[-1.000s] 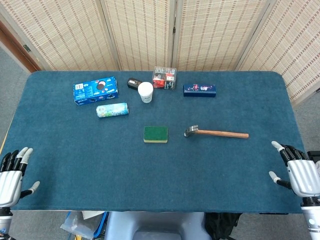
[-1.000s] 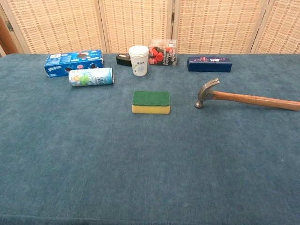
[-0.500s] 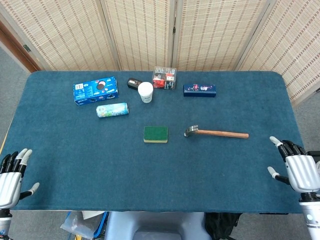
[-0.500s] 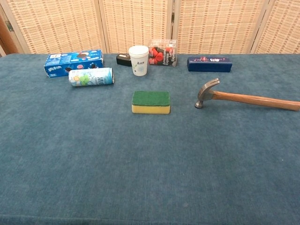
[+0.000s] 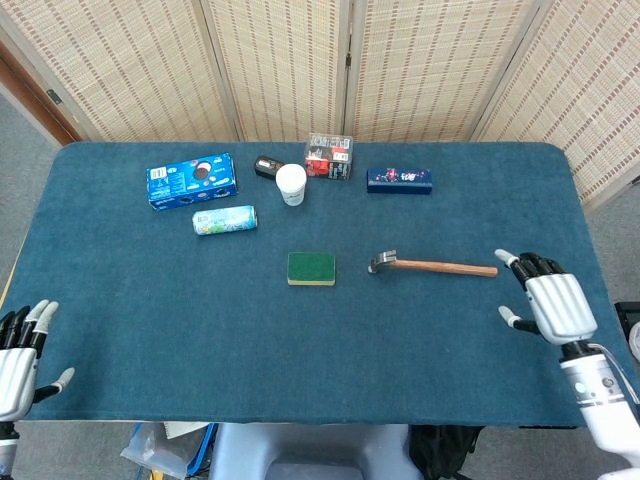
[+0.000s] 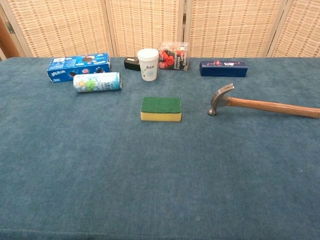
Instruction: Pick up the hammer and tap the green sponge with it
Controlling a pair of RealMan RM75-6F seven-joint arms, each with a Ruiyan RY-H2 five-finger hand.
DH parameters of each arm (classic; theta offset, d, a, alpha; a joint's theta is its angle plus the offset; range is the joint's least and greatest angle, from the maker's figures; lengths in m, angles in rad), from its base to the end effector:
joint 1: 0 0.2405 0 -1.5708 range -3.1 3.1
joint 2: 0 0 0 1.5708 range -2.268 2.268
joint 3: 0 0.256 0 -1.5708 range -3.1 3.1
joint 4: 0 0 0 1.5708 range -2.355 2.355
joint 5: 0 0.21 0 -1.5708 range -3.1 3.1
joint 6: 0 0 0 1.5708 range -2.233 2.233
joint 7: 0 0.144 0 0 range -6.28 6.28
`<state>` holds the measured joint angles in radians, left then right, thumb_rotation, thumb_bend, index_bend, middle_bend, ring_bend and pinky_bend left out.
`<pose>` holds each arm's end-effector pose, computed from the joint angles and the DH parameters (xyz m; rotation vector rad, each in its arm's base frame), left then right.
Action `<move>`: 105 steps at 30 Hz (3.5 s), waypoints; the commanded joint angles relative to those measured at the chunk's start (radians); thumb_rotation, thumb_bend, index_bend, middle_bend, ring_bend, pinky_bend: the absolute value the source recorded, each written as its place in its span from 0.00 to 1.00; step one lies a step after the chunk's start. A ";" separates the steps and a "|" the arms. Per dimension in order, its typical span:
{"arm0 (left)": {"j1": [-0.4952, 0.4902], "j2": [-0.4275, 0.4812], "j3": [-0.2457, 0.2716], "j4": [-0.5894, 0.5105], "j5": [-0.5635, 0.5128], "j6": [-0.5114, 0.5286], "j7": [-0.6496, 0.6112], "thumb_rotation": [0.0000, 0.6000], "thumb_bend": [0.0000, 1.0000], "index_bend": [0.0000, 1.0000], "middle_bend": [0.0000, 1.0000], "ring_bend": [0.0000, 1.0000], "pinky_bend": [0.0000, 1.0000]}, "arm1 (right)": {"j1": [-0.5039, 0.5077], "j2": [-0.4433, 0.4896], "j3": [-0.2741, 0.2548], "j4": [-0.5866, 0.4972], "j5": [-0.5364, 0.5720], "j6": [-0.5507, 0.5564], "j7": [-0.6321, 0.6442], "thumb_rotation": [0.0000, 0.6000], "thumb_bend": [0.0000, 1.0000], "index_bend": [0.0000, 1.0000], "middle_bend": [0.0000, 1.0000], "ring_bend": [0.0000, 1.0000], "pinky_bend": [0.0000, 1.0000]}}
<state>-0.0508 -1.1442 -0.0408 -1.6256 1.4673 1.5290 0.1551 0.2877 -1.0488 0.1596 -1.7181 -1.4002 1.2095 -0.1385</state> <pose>-0.3148 0.1680 0.1560 -1.3581 -0.8269 -0.7941 -0.2641 -0.2582 0.1549 1.5695 -0.8579 0.8552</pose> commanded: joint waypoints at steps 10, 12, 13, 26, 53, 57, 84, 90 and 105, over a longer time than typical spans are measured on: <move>0.021 0.009 0.007 -0.004 -0.001 0.019 -0.004 1.00 0.18 0.00 0.00 0.00 0.00 | 0.229 -0.141 0.066 0.141 0.146 -0.262 -0.050 1.00 0.25 0.29 0.34 0.19 0.25; 0.024 0.009 0.007 -0.004 -0.002 0.020 -0.004 1.00 0.18 0.00 0.00 0.00 0.00 | 0.261 -0.172 0.071 0.180 0.169 -0.299 -0.048 1.00 0.25 0.29 0.34 0.19 0.25; 0.025 0.009 0.008 -0.004 -0.003 0.020 -0.003 1.00 0.18 0.00 0.00 0.00 0.00 | 0.274 -0.185 0.072 0.198 0.178 -0.314 -0.047 1.00 0.25 0.29 0.34 0.19 0.25; 0.032 0.010 0.009 -0.008 -0.010 0.015 -0.006 1.00 0.18 0.00 0.00 0.00 0.00 | 0.419 -0.370 0.060 0.446 0.220 -0.444 -0.052 1.00 0.26 0.29 0.34 0.20 0.25; 0.042 0.009 0.007 -0.002 -0.024 0.005 -0.025 1.00 0.18 0.00 0.00 0.00 0.00 | 0.498 -0.549 0.011 0.693 0.212 -0.538 0.047 1.00 0.39 0.30 0.39 0.23 0.25; 0.042 0.008 0.008 -0.003 -0.024 0.003 -0.024 1.00 0.18 0.00 0.00 0.00 0.00 | 0.499 -0.549 0.007 0.695 0.212 -0.541 0.053 1.00 0.41 0.31 0.40 0.23 0.25; 0.046 0.004 0.009 -0.003 -0.047 -0.016 -0.015 1.00 0.18 0.00 0.00 0.00 0.00 | 0.516 -0.565 0.006 0.719 0.228 -0.575 0.088 1.00 0.52 0.38 0.47 0.27 0.26; 0.044 0.002 0.008 -0.003 -0.049 -0.021 -0.013 1.00 0.18 0.00 0.00 0.00 0.00 | 0.516 -0.568 0.004 0.726 0.228 -0.577 0.096 1.00 0.57 0.40 0.48 0.29 0.27; 0.040 -0.004 0.006 0.000 -0.060 -0.034 -0.012 1.00 0.18 0.00 0.00 0.00 0.00 | 0.509 -0.571 0.007 0.739 0.210 -0.559 0.141 1.00 0.65 0.52 0.61 0.39 0.31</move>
<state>-0.0109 -1.1481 -0.0348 -1.6254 1.4080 1.4948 0.1430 0.7981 -1.6212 0.1656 -0.9790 -1.1868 0.6472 -0.0026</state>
